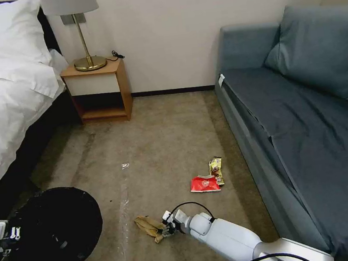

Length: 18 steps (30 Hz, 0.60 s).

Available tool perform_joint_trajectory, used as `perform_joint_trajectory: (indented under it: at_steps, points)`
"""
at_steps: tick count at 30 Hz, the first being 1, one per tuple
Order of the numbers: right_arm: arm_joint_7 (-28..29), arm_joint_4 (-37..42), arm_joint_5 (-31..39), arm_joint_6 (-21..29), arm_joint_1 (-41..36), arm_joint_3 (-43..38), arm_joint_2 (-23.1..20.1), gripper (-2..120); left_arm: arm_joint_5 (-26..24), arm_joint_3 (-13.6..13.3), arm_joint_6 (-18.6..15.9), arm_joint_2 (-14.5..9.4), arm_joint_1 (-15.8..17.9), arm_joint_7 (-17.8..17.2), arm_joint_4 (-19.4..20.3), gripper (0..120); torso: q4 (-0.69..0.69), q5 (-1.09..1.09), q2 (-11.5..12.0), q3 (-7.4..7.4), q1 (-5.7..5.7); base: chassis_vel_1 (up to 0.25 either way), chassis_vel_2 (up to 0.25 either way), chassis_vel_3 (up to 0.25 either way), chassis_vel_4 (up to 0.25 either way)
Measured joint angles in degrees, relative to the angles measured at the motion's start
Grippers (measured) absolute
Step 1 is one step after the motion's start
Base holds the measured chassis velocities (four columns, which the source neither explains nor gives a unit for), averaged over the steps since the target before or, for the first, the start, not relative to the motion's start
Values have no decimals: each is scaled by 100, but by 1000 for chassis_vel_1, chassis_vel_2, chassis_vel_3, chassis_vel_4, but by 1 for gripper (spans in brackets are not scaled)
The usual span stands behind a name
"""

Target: Pick up the trash bin, then pick up the garbage on the floor and place it into the trash bin.

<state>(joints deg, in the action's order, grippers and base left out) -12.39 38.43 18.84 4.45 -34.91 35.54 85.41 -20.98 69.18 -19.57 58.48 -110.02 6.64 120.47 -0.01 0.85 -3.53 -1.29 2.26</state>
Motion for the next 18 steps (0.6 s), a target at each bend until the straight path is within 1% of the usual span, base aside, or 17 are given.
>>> perform_joint_trajectory:
  at_steps: [1, 2, 3, 5, 6, 8, 9, 11, 12, 13, 15, 16, 17, 18]
  points:
    - [-11, -3, 1, -4, -9, 0, 0, 59, 0, -3, 0, 1, 12, 1, -17, 1, 0, 0, 0, 0, 0, 0, 0, 0, 0]
    - [-11, -3, 1, -4, -9, 0, 0, 59, 0, -3, 0, 1, 12, 1, -17, 1, 0, 0, 0, 0, 0, 0, 0, 0, 0]
    - [-23, -3, 2, -10, -22, 1, 1, 52, 3, -22, 2, 2, 29, 1, -34, 1, 0, 0, 0, 0, 0, 0, 0, 0, 0]
    - [-25, -5, 6, -14, -27, 1, 6, 42, 3, -37, 3, 2, 36, 4, -42, 1, 0, 0, 0, 0, 0, 0, 0, 0, 0]
    - [-25, -5, 6, -14, -27, 1, 6, 42, 3, -37, 3, 2, 36, 4, -42, 1, 0, 0, 0, 0, 0, 0, 0, 0, 0]
    - [-25, -14, 9, -14, -25, -1, 16, 33, 3, -41, 3, -8, 43, 4, -54, 1, 1, 0, 0, 0, 0, 0, 0, 0, 0]
    - [-25, -14, 9, -14, -25, -1, 16, 33, 3, -41, 3, -8, 43, 4, -54, 1, 1, 0, 0, 0, 0, 0, 0, 0, 0]
    - [-25, -19, 13, -14, -12, -10, 22, 22, -7, -40, 3, -34, 49, 6, -64, 1, 0, 1, 0, -1, 0, 0, 0, 0, 0]
    - [-25, -19, 13, -14, -12, -10, 22, 22, -7, -40, 3, -34, 49, 6, -64, 1, 0, 1, 0, -1, 0, 0, 0, 0, 0]
    - [-25, -13, 16, -12, -4, -11, 18, 16, -12, -39, 3, -41, 53, 6, -73, 1, 0, 2, 0, -1, 0, 0, 0, 0, 0]
    - [-17, 9, 21, -3, 4, -15, -10, 8, -14, -39, 3, -43, 57, 8, -85, 1, 0, 2, 1, -1, 0, 0, 0, 0, 0]
    - [-17, 9, 21, -3, 4, -15, -10, 8, -14, -39, 3, -43, 57, 8, -85, 1, 0, 2, 1, -1, 0, 0, 0, 0, 0]
    - [-8, 43, 22, 8, 6, -20, -40, 2, -15, -39, 3, -42, 58, 8, -89, 1, -1, 4, 1, -1, 0, 0, 0, 0, 0]
    - [-8, 43, 22, 8, 6, -20, -40, 2, -15, -39, 3, -42, 58, 8, -89, 1, -1, 4, 1, -1, 0, 0, 0, 0, 0]
